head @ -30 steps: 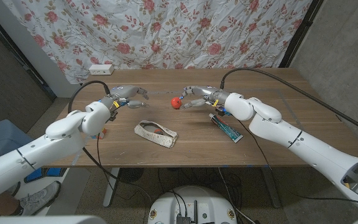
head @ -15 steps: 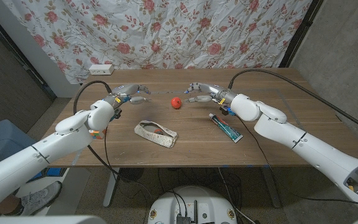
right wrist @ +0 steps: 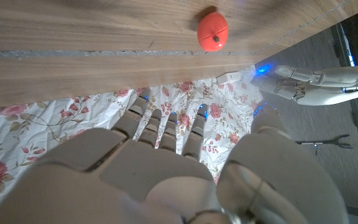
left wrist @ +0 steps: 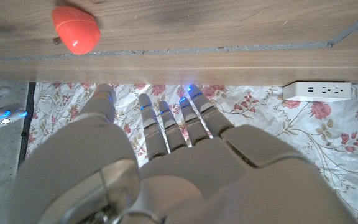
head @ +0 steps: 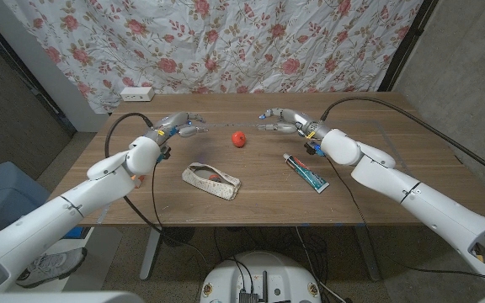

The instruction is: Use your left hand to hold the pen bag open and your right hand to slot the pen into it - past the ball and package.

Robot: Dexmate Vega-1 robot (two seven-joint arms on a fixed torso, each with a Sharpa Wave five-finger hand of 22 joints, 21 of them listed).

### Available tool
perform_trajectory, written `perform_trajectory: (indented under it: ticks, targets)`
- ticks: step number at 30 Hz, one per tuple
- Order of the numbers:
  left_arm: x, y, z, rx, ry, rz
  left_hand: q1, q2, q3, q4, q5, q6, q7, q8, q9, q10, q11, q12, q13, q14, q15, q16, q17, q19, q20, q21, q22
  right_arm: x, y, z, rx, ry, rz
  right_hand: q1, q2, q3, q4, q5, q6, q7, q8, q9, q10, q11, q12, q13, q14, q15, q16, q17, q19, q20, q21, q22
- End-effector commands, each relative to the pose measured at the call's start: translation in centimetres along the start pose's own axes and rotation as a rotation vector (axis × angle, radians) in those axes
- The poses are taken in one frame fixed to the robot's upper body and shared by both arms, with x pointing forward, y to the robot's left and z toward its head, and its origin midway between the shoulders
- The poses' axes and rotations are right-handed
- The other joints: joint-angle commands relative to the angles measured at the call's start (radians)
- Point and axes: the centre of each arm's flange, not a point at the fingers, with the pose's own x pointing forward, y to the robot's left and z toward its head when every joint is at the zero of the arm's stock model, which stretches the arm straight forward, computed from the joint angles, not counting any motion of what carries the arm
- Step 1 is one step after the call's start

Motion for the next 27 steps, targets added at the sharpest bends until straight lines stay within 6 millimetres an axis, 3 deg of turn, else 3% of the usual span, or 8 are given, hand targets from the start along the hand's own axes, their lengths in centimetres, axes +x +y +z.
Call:
perform_trajectory:
  ticks: [1, 17, 27]
  targets:
    - [1.0, -0.9, -1.6, -0.165, 0.044, 0.060, -0.011, 0.007, 0.004, 0.003, -0.002, -0.012, 0.000, 0.002, 0.001, -0.007, 0.003, 0.001, 0.005, -0.008, -0.017, 0.000, 0.003, -0.003, 0.004, 0.000, 0.006, -0.2, -1.3, -2.3, 0.101, 0.028, -0.067, -0.010, 0.000, -0.004, 0.002, -0.003, 0.009, 0.002, -0.008, -0.001, 0.014, -0.002, 0.009, 0.003, 0.014, 0.005, 0.006, 0.001, 0.012, 0.004, 0.009, 0.002]
    - [3.1, -2.5, -2.8, -0.340, 0.067, 0.124, -0.027, 0.023, 0.011, 0.004, -0.002, -0.033, -0.001, 0.004, -0.001, -0.013, 0.010, 0.003, 0.005, -0.013, -0.008, 0.001, 0.003, -0.015, 0.006, -0.002, 0.006, -0.6, -1.5, -6.1, 0.257, 0.089, -0.148, -0.033, 0.011, -0.010, 0.005, -0.011, -0.014, 0.007, -0.037, -0.004, 0.043, -0.002, 0.009, 0.000, 0.041, -0.003, 0.012, -0.006, 0.037, 0.002, 0.010, 0.003]
    - [3.2, -3.4, -3.4, -0.418, 0.090, 0.177, -0.033, 0.039, 0.018, 0.005, -0.001, -0.042, 0.002, 0.005, -0.001, -0.017, 0.014, 0.004, 0.005, -0.015, -0.004, 0.001, 0.004, -0.021, 0.008, -0.003, 0.006, -0.7, -1.6, -7.1, 0.317, 0.131, -0.194, -0.044, 0.018, -0.012, 0.008, -0.014, -0.020, 0.010, -0.046, -0.005, 0.042, 0.001, 0.005, -0.001, 0.044, -0.004, 0.011, -0.007, 0.037, 0.001, 0.007, 0.003]
